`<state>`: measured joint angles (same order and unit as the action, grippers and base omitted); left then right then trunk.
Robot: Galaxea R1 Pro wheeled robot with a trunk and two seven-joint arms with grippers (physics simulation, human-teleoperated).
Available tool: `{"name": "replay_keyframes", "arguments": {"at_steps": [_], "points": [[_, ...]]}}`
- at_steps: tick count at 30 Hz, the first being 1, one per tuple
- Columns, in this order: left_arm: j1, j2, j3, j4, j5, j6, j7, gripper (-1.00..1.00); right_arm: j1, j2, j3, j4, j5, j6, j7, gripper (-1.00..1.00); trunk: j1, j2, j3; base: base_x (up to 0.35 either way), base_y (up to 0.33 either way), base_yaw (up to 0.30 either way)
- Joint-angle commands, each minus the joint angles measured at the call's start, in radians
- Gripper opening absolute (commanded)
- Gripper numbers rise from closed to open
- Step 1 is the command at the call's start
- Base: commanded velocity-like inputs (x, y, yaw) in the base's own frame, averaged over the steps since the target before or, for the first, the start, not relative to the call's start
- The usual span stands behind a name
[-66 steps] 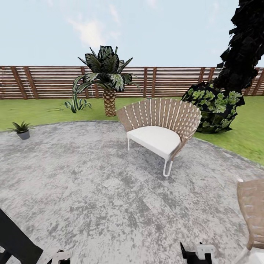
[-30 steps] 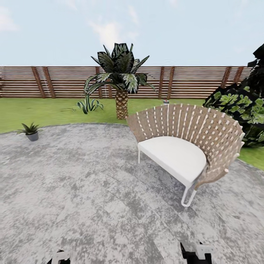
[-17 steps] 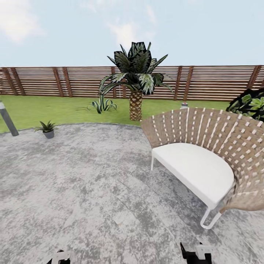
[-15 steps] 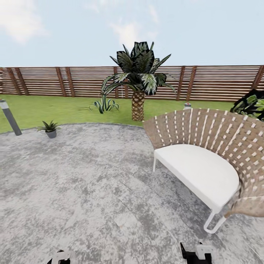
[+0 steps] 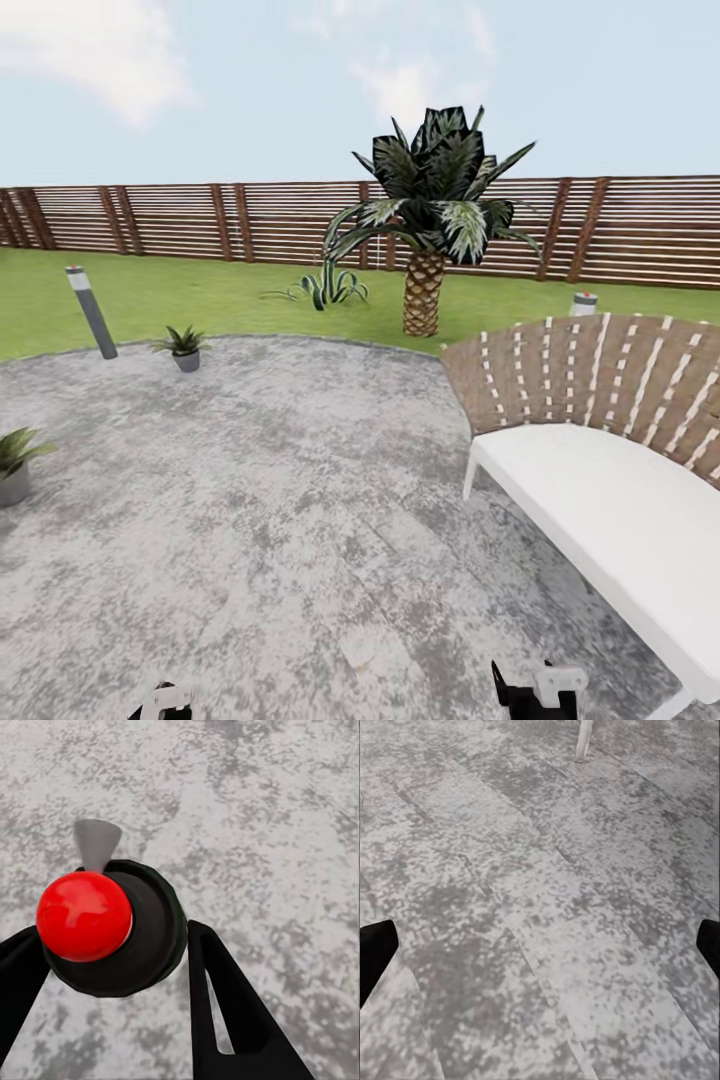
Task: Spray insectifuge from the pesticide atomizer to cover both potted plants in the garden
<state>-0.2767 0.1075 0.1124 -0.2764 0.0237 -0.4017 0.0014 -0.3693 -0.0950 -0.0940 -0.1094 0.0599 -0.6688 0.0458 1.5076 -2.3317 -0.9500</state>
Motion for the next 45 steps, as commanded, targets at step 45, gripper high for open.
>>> {"name": "replay_keyframes", "arguments": {"at_steps": [45], "points": [[-0.001, 0.0, 0.001, 0.0, 0.002, -0.004, 0.0, -1.0, 0.0, 0.0, -0.009, 0.0, 0.006, -0.003, 0.005, 1.0, 0.0, 0.0, -0.001, 0.34, 0.0, 0.133]]}}
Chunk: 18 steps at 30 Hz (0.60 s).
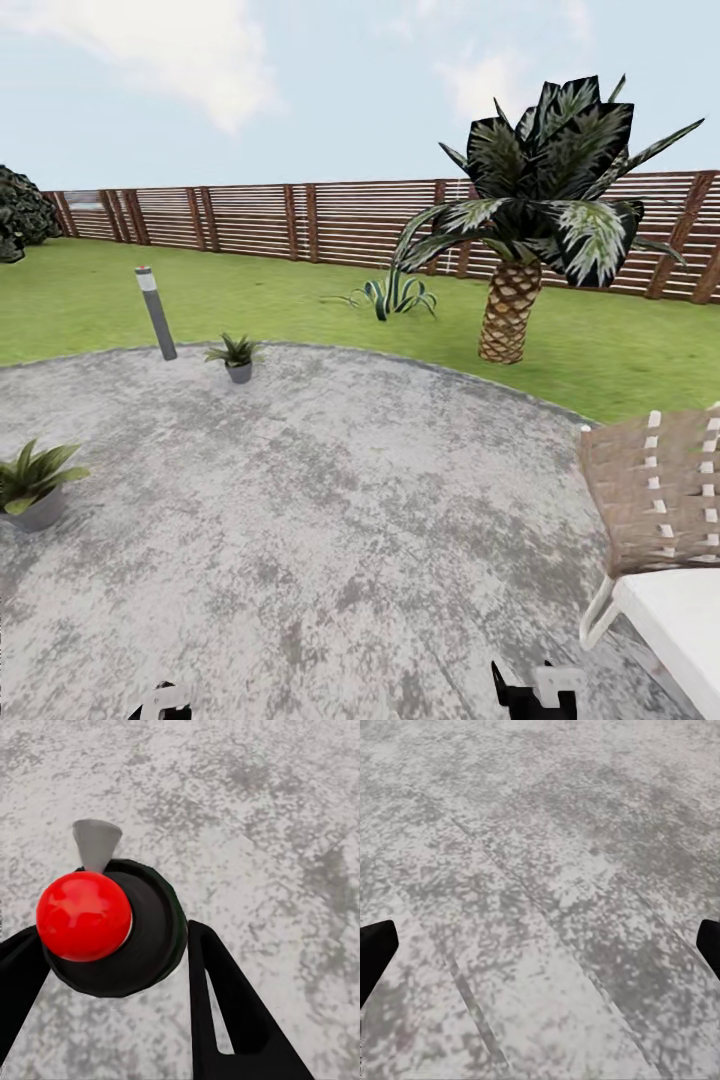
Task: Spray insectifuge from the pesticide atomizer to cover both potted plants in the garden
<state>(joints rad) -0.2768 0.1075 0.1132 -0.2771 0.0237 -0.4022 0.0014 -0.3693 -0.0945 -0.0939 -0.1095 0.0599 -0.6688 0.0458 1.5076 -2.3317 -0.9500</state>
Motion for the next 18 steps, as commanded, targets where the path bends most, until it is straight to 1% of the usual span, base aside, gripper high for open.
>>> {"name": "replay_keyframes", "arguments": {"at_steps": [1, 18], "points": [[-0.001, 0.0, 0.0, 0.001, 0.002, -0.003, 0.0, -1.0, 0.0, 0.0, -0.009, 0.001, 0.006, -0.003, 0.005, 1.0, 0.0, 0.0, -0.001, 0.34, 0.0, 0.232], [-0.001, 0.0, 0.0, 0.001, 0.002, -0.004, 0.0, -1.0, 0.0, 0.001, -0.009, 0.001, 0.006, -0.003, 0.005, 1.0, 0.0, 0.0, -0.001, 0.34, 0.0, 0.271]]}}
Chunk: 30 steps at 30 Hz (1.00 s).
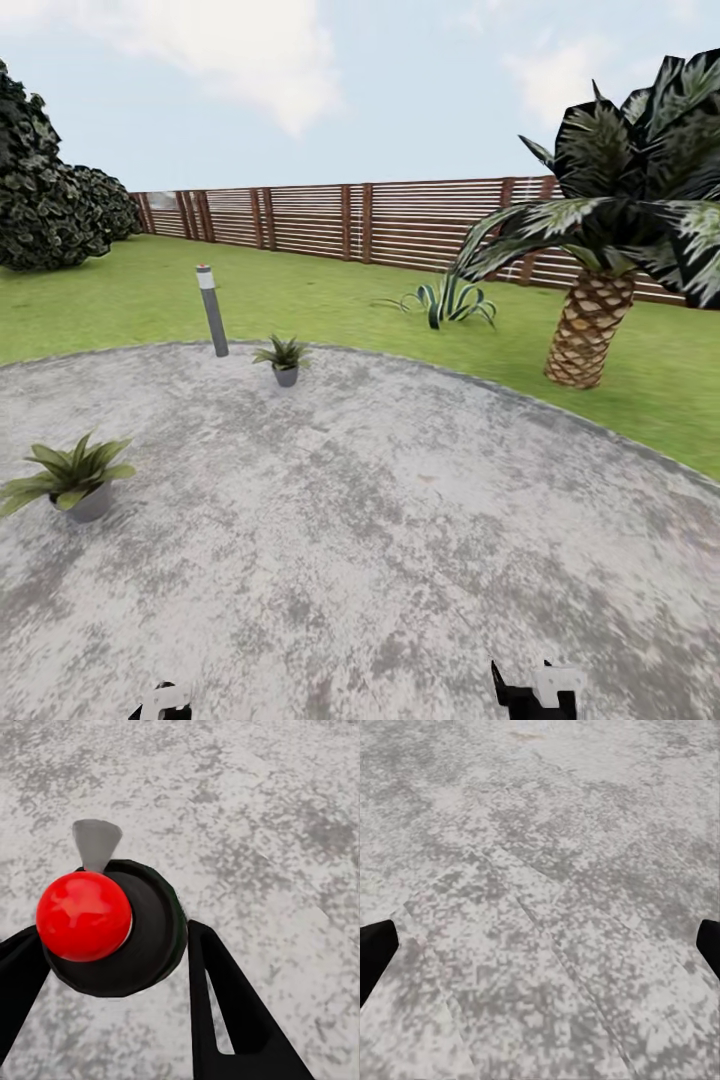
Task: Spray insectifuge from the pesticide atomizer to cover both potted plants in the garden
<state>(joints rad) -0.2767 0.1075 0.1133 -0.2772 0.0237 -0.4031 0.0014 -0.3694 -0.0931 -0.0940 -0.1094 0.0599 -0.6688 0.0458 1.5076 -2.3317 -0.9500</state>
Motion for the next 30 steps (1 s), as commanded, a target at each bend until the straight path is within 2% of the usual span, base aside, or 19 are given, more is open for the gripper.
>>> {"name": "replay_keyframes", "arguments": {"at_steps": [1, 8, 30], "points": [[-0.001, 0.0, 0.0, 0.001, 0.002, -0.003, 0.0, -1.0, 0.0, 0.0, -0.009, 0.0, 0.006, -0.003, 0.005, 1.0, 0.0, 0.0, -0.001, 0.34, 0.0, 0.276], [-0.001, 0.0, 0.0, 0.001, 0.002, -0.003, 0.0, -1.0, 0.0, 0.0, -0.009, 0.0, 0.006, -0.003, 0.005, 1.0, 0.0, 0.0, -0.001, 0.34, 0.0, 0.202], [-0.001, 0.0, 0.0, 0.001, 0.002, -0.003, 0.0, -1.0, 0.0, 0.0, -0.009, 0.0, 0.007, -0.003, 0.005, 1.0, 0.0, 0.0, -0.001, 0.34, 0.0, 0.008]]}}
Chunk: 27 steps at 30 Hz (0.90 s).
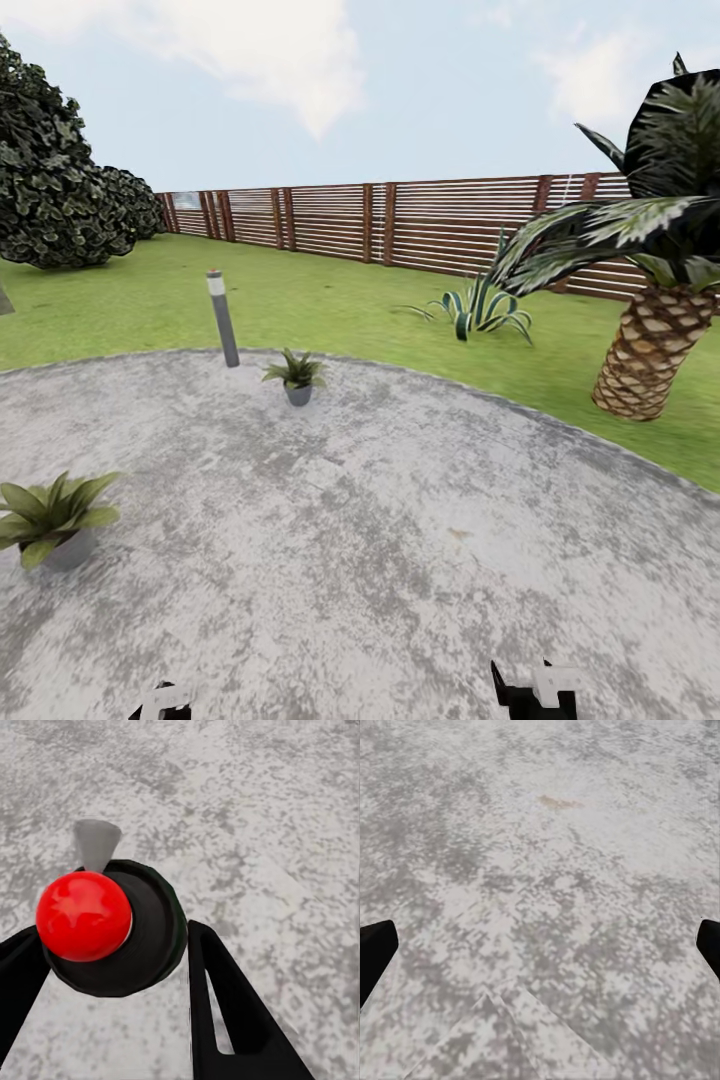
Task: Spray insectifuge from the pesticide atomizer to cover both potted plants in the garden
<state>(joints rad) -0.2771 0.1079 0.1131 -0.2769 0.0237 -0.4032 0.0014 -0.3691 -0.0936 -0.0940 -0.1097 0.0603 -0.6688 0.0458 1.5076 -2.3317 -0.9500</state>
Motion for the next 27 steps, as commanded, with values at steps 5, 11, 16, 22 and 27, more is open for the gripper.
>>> {"name": "replay_keyframes", "arguments": {"at_steps": [5, 11, 16, 22, 27], "points": [[-0.001, 0.0, 0.0, 0.001, 0.002, -0.003, 0.0, -1.0, -0.001, 0.001, -0.009, 0.001, 0.006, -0.003, 0.005, 1.0, 0.0, 0.0, -0.001, 0.34, 0.0, 0.009], [-0.001, 0.0, 0.0, 0.001, 0.003, -0.003, 0.0, -1.0, -0.001, 0.003, -0.007, 0.001, 0.007, -0.003, 0.005, 1.0, 0.0, 0.0, -0.001, 0.34, 0.0, 0.19], [-0.001, 0.0, 0.0, 0.001, 0.003, -0.003, 0.0, -1.0, -0.001, 0.003, -0.007, 0.001, 0.007, -0.003, 0.005, 1.0, 0.0, 0.0, -0.001, 0.34, 0.0, 0.185], [-0.001, 0.0, 0.0, 0.001, 0.003, -0.003, 0.0, -1.0, -0.001, 0.002, -0.008, 0.001, 0.007, -0.003, 0.005, 1.0, 0.0, 0.0, -0.001, 0.34, 0.0, 0.024], [-0.001, 0.0, 0.0, 0.001, 0.003, -0.003, 0.0, -1.0, -0.001, 0.002, -0.009, 0.001, 0.007, -0.003, 0.005, 1.0, 0.0, 0.0, -0.001, 0.34, 0.0, 0.002]]}}
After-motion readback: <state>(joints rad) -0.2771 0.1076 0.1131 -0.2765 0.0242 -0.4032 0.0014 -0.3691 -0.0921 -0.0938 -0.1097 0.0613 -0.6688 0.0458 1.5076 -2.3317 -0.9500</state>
